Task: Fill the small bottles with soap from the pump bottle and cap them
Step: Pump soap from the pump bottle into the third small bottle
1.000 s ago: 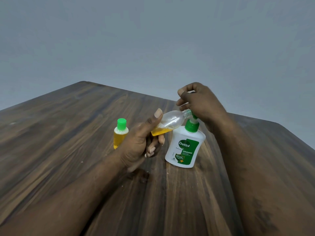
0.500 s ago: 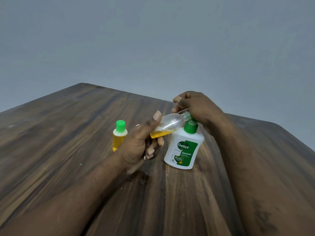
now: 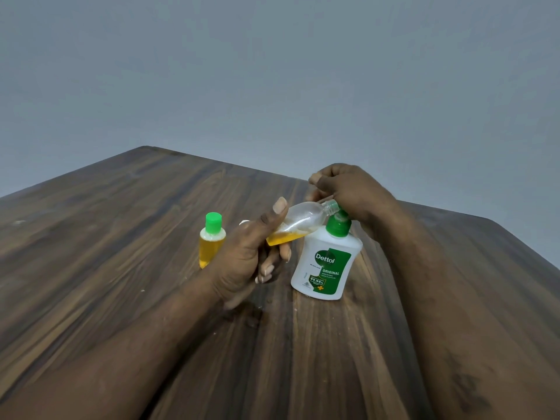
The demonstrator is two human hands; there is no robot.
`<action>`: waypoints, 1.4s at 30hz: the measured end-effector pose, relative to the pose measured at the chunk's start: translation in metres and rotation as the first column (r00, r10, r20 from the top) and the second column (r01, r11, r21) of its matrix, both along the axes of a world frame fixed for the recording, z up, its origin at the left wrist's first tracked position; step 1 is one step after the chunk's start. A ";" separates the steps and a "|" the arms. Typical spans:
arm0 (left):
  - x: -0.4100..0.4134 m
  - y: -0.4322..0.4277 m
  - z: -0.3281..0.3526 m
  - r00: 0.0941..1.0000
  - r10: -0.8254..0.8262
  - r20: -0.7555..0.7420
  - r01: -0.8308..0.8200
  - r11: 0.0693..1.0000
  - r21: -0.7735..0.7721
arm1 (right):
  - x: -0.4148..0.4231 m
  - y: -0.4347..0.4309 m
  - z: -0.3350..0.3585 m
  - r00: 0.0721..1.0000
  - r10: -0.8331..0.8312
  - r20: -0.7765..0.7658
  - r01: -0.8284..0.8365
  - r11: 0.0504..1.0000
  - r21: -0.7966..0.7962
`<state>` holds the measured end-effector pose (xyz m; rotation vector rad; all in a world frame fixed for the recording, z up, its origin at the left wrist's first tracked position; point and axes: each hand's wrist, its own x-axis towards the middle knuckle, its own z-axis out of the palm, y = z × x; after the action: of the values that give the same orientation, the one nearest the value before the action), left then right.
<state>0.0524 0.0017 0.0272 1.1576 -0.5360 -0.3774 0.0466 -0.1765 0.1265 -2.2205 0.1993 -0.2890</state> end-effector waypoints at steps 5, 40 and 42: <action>0.000 0.000 0.001 0.999 0.034 -0.020 -0.033 0.999 0.007 | -0.001 0.003 0.000 0.996 0.029 -0.085 -0.035 0.997 -0.070; 0.003 0.000 -0.003 0.999 -0.039 0.011 0.039 0.999 -0.030 | -0.005 -0.007 0.008 0.970 -0.068 0.235 0.081 0.996 -0.048; 0.002 0.001 -0.003 0.999 -0.046 0.006 0.046 0.998 -0.040 | -0.006 -0.004 0.011 0.954 -0.089 0.285 0.090 0.996 0.010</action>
<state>0.0548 0.0022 0.0242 1.1091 -0.5725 -0.4016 0.0406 -0.1809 0.1371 -2.1457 0.1422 -0.6552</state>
